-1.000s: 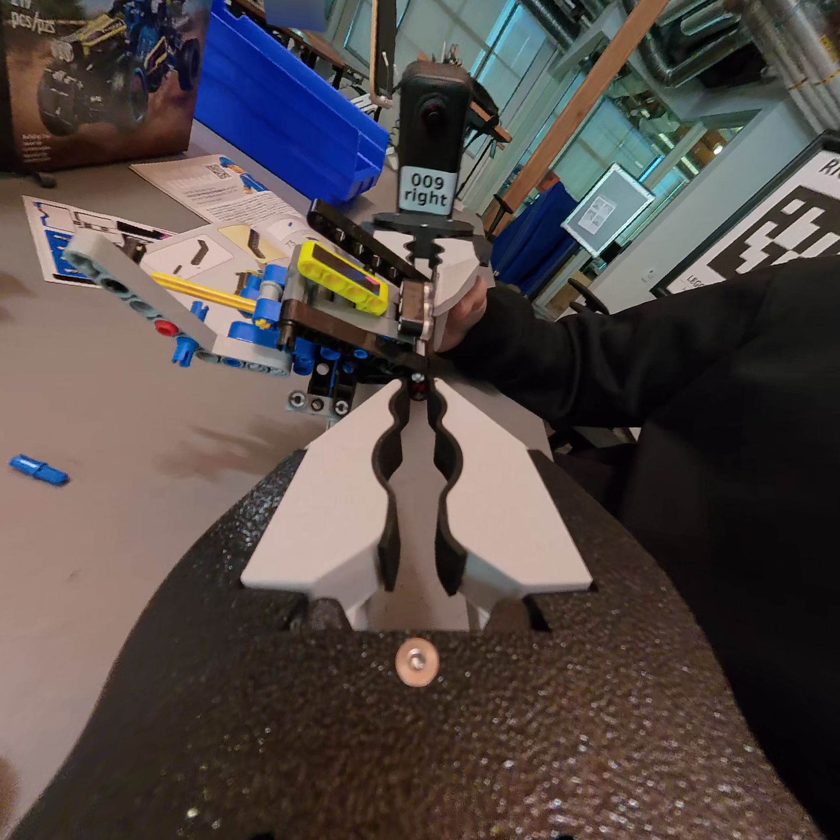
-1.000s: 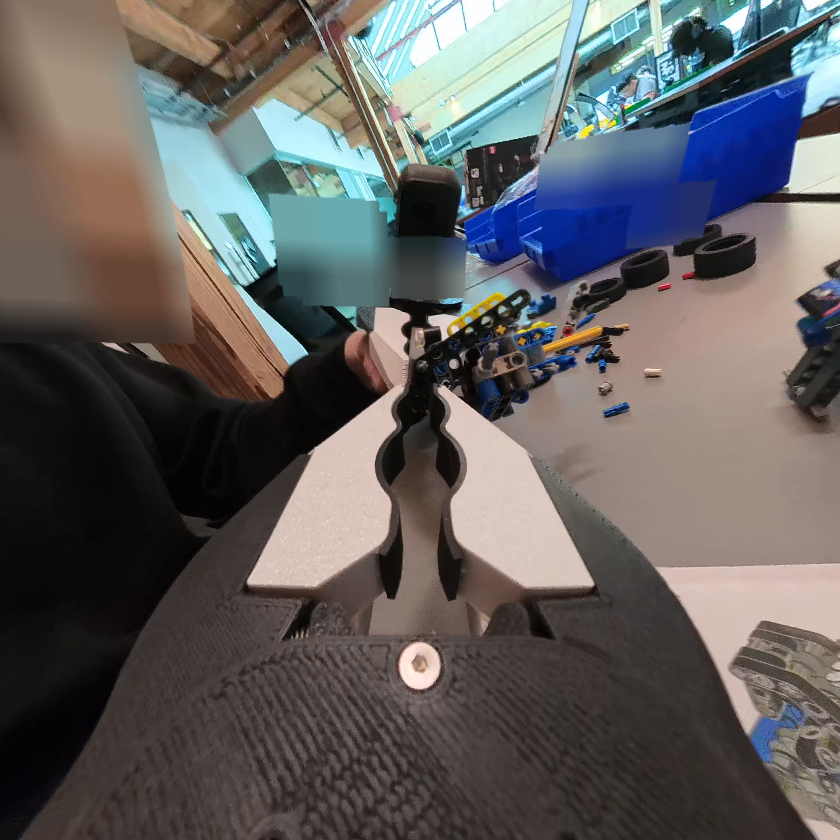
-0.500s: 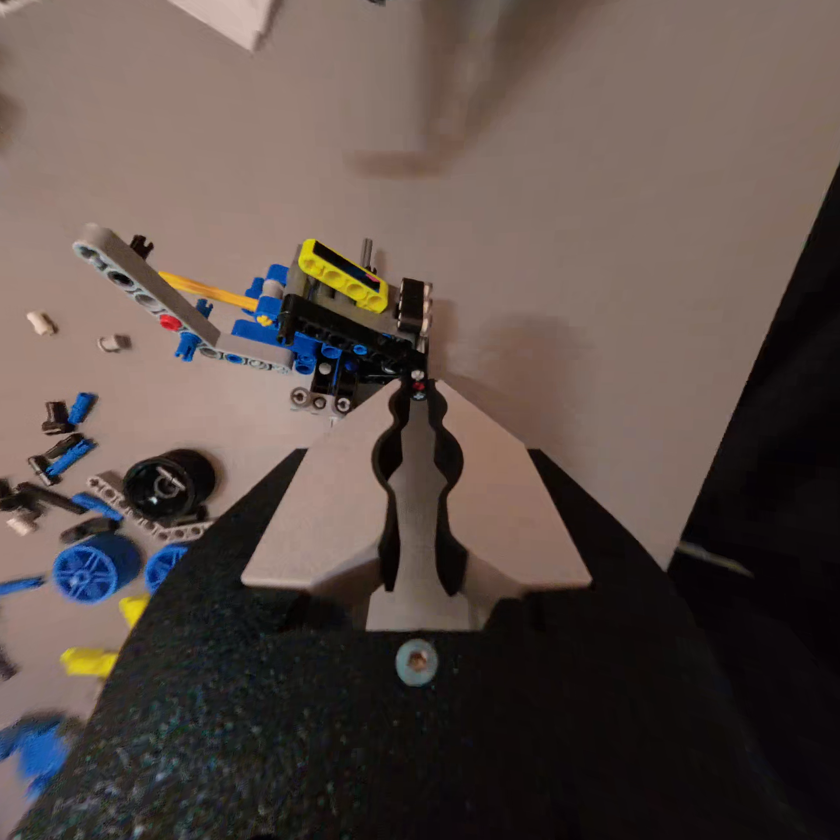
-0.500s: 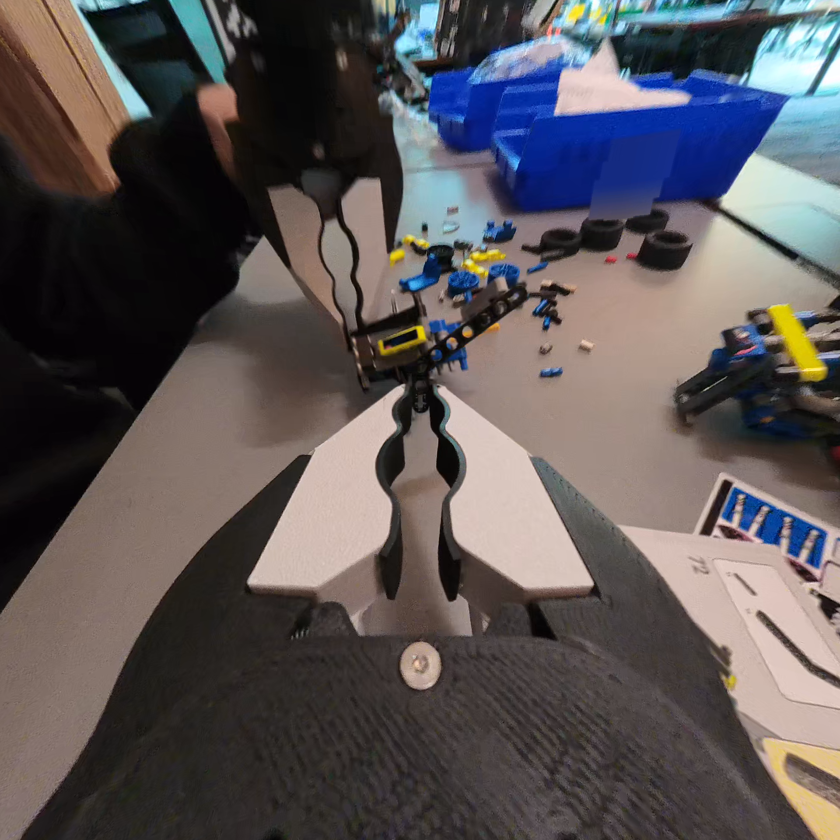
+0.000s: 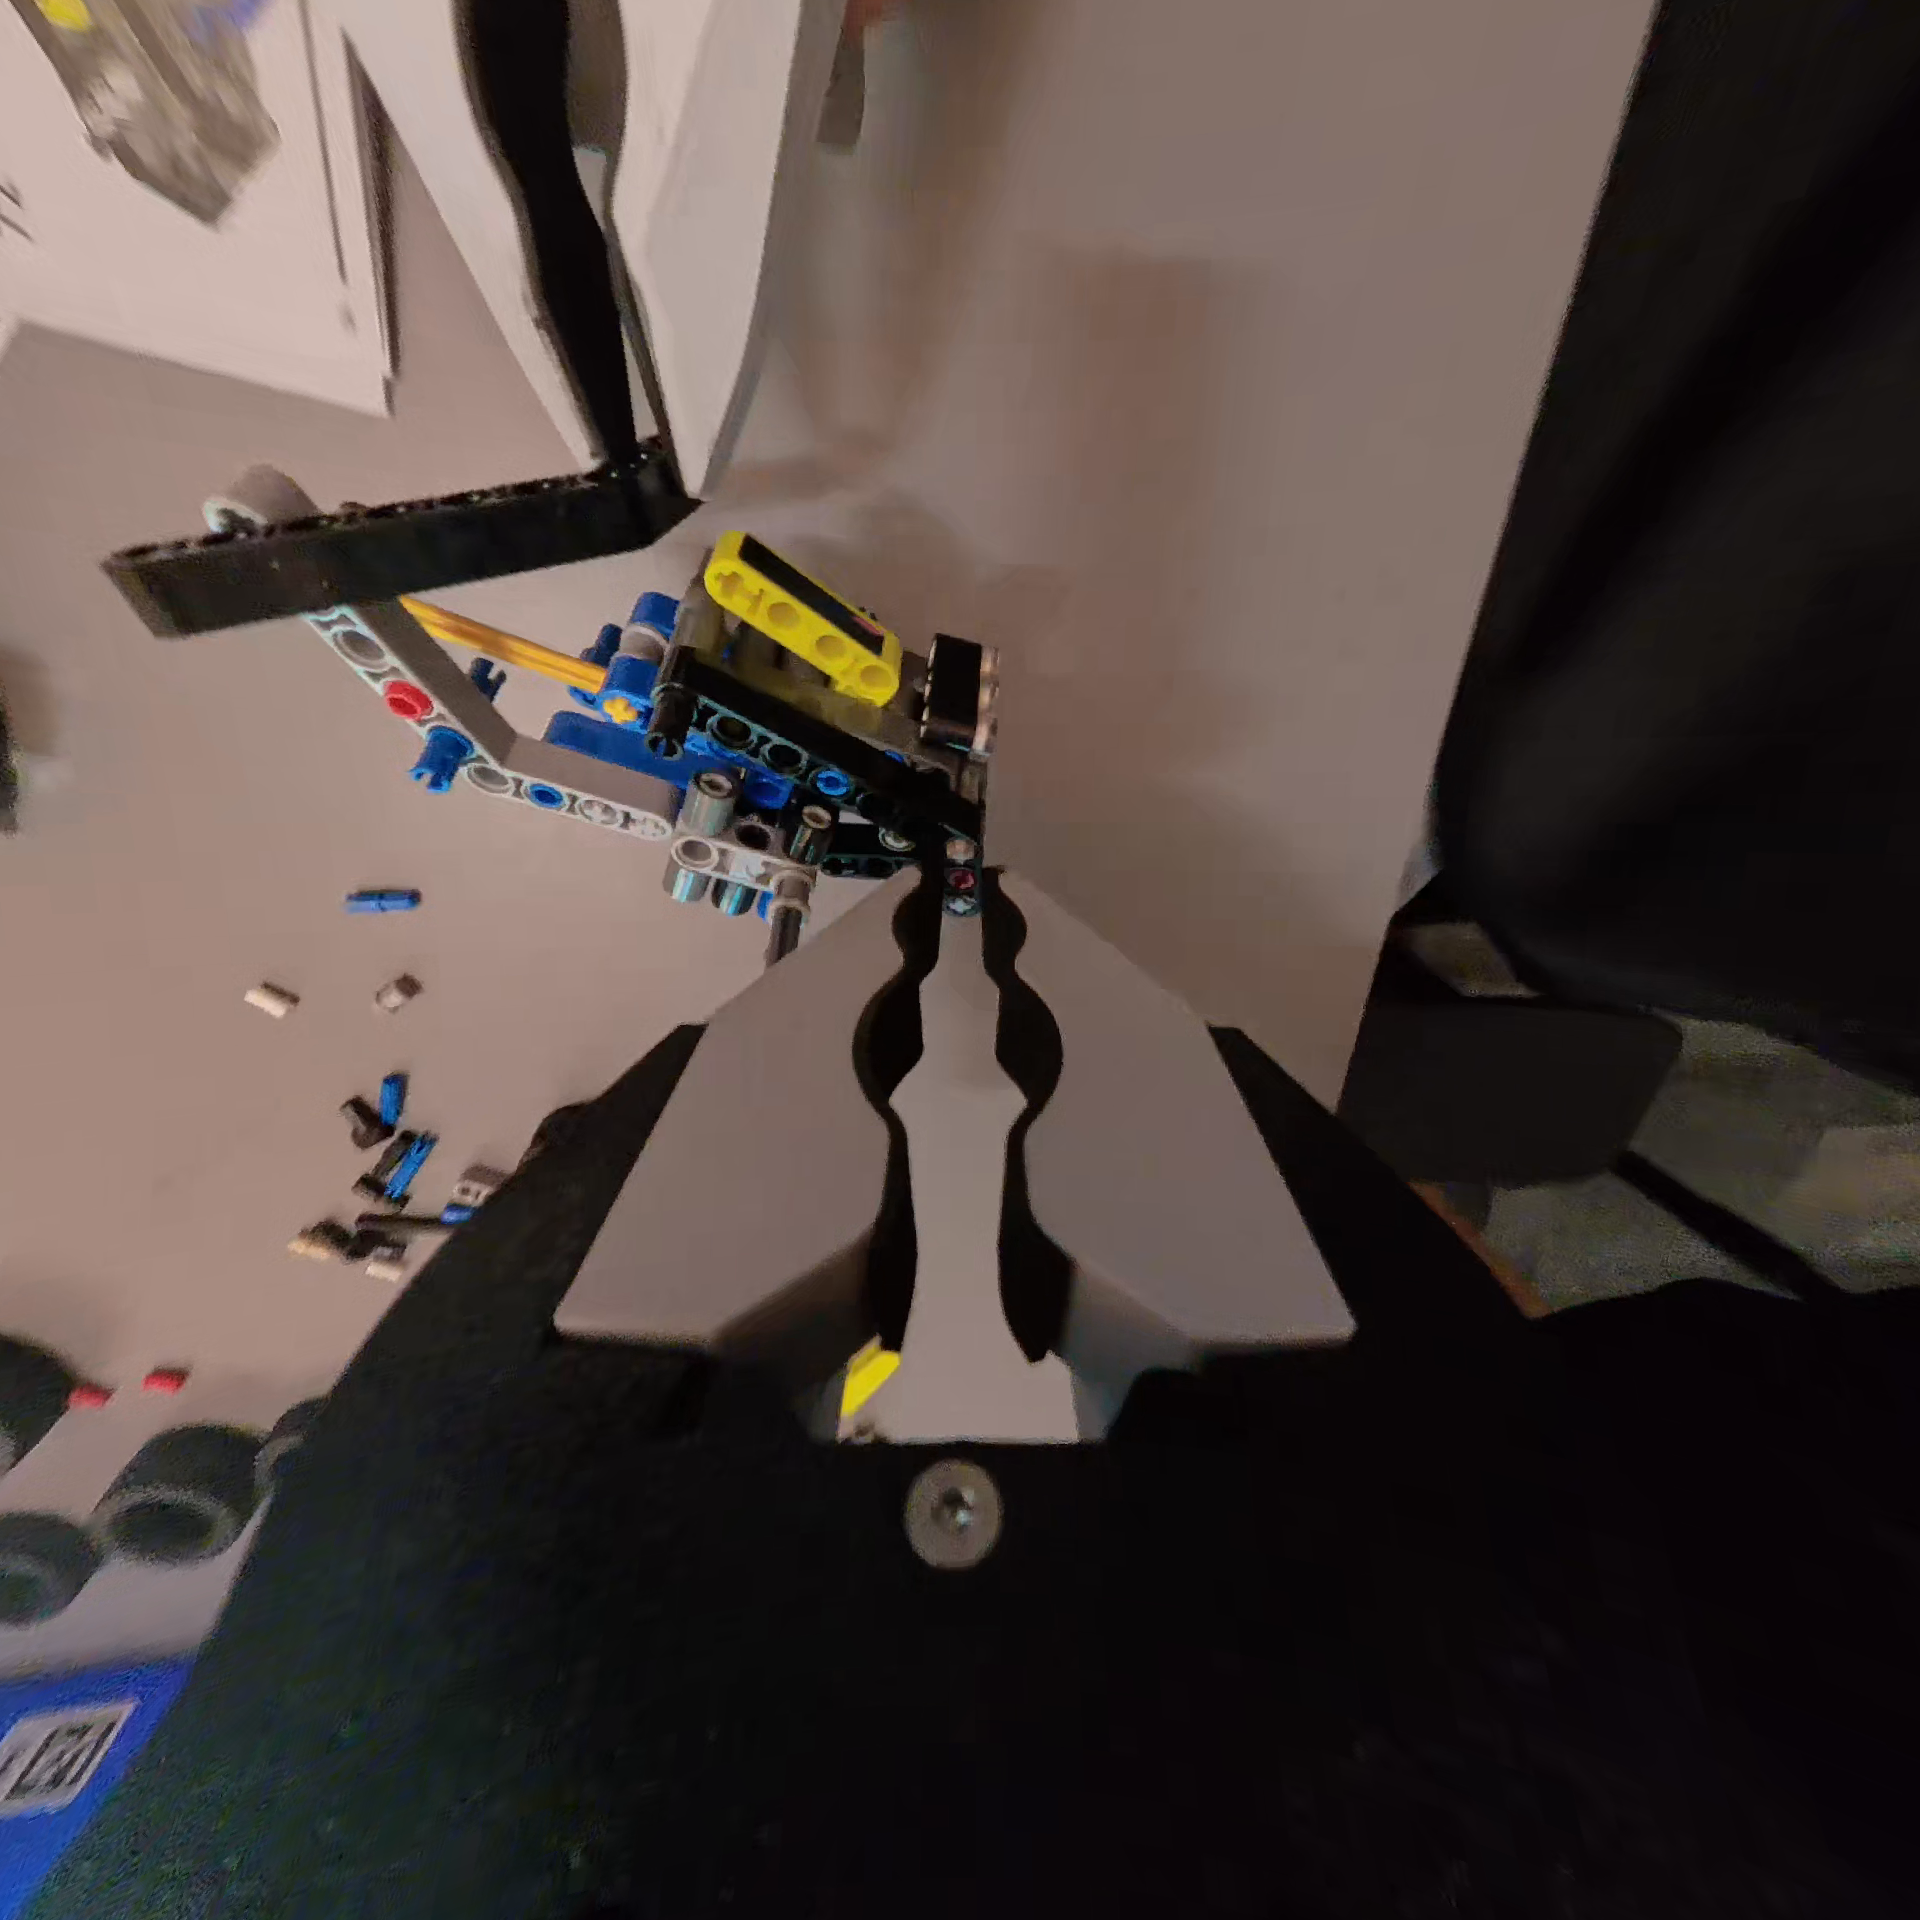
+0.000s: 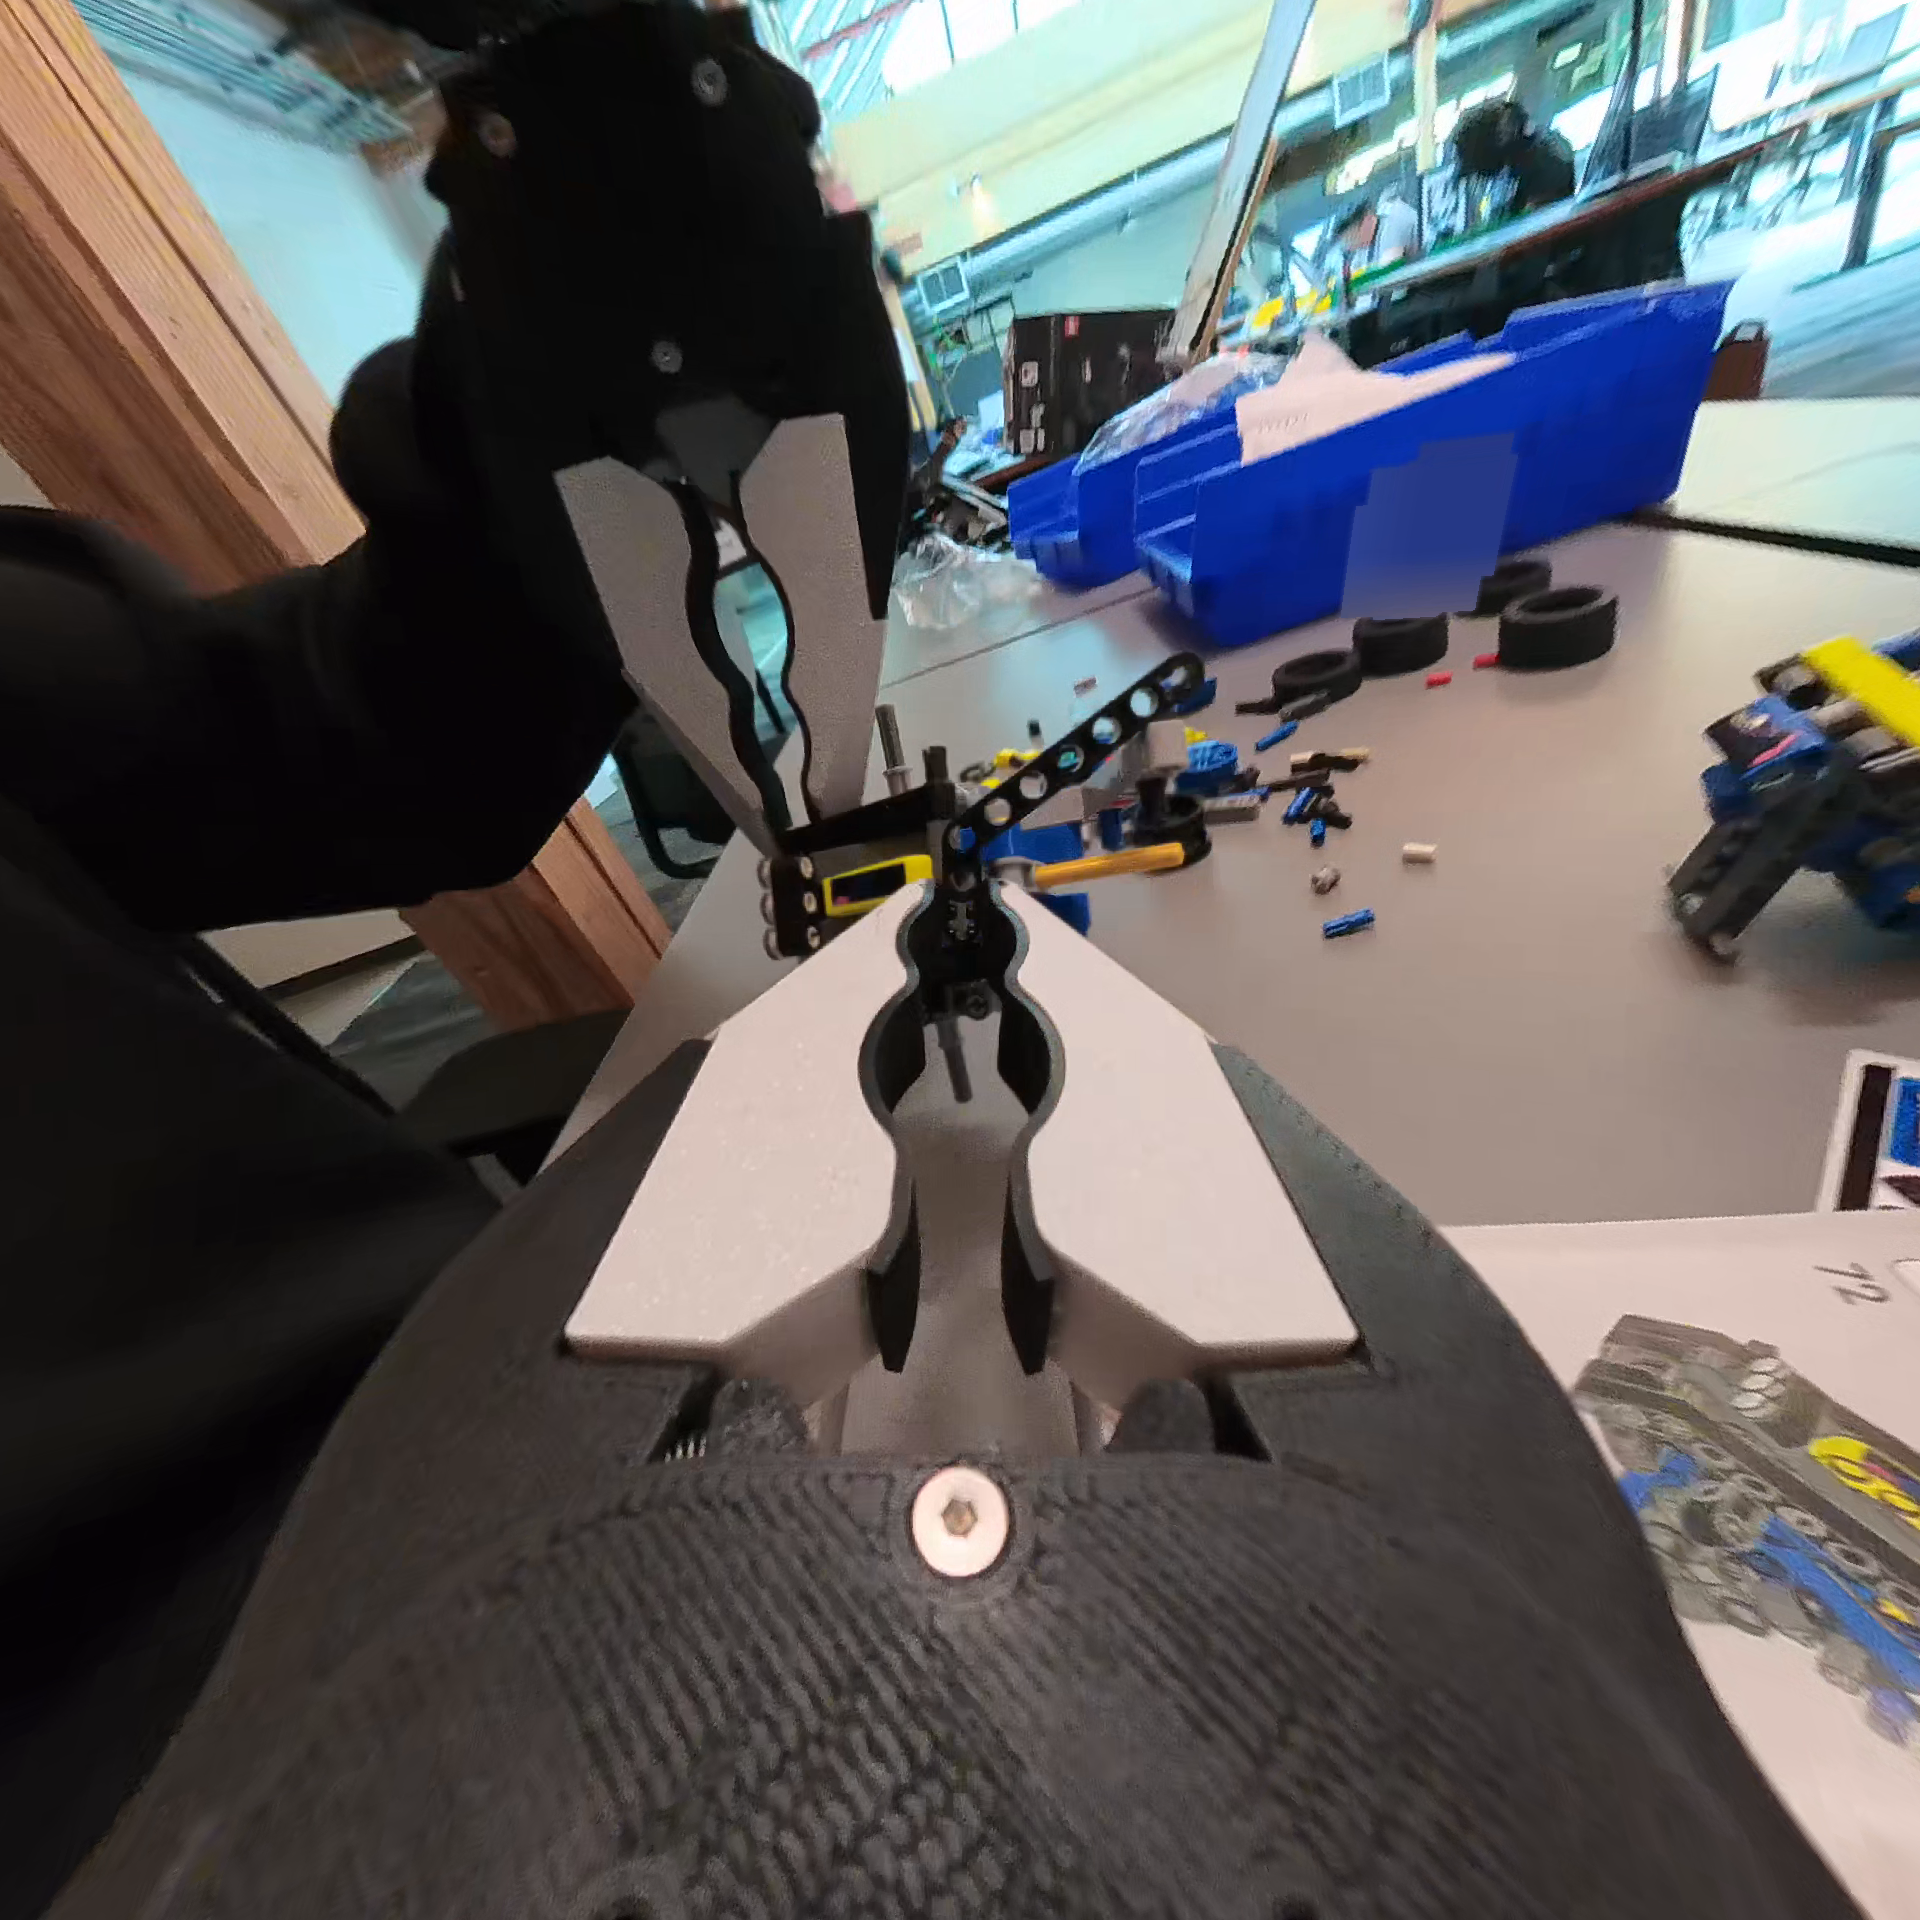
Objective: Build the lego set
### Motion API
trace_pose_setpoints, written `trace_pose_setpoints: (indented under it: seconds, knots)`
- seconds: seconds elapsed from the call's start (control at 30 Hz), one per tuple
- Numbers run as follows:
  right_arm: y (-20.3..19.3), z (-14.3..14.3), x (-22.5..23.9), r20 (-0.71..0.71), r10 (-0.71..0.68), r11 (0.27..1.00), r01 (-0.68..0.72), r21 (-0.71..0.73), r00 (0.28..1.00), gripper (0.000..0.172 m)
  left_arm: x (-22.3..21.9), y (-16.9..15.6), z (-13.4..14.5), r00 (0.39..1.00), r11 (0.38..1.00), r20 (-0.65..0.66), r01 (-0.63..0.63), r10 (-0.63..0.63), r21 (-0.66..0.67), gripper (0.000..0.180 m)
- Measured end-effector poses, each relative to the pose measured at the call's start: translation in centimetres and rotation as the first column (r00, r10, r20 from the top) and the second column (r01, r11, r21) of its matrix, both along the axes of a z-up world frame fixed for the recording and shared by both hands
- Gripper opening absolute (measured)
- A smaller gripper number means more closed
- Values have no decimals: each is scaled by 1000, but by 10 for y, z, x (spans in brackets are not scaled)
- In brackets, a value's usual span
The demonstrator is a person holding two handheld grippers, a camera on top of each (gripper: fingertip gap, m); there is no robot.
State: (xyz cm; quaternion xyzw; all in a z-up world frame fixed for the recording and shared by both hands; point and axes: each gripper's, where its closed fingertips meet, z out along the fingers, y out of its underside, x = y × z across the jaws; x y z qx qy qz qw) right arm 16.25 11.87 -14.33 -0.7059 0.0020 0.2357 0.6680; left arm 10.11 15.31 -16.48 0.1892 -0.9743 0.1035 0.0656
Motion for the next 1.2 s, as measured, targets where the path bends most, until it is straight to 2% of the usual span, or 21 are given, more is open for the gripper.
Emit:
trace_pose_setpoints:
  seconds: [0.03,0.17,0.27,0.37,0.67,0.83,1.2]
  knots:
    - [-4,6,3,7,-19,1000,18,25,1000,4,1,-4,5,1000,999,8,-20,20,-49,4]
    - [-26,38,7,-33,-43,984,48,170,999,4,4,-16,25,990,951,22,-130,141,-279,4]
    - [-35,41,-1,-21,-27,979,30,201,999,4,5,-27,38,976,859,-4,-192,216,-475,4]
    - [-37,42,-15,-17,9,975,-5,221,1000,5,9,-31,44,962,783,-33,-240,271,-574,4]
    - [-34,49,-12,-217,26,945,47,324,976,4,19,-35,61,937,742,-51,-307,347,-596,4]
    - [-33,53,-6,-224,-18,925,102,367,974,5,30,-40,72,928,724,-70,-331,365,-605,4]
    - [-44,66,-2,-246,-9,865,131,485,969,5,47,-57,87,923,713,-65,-336,379,-615,4]
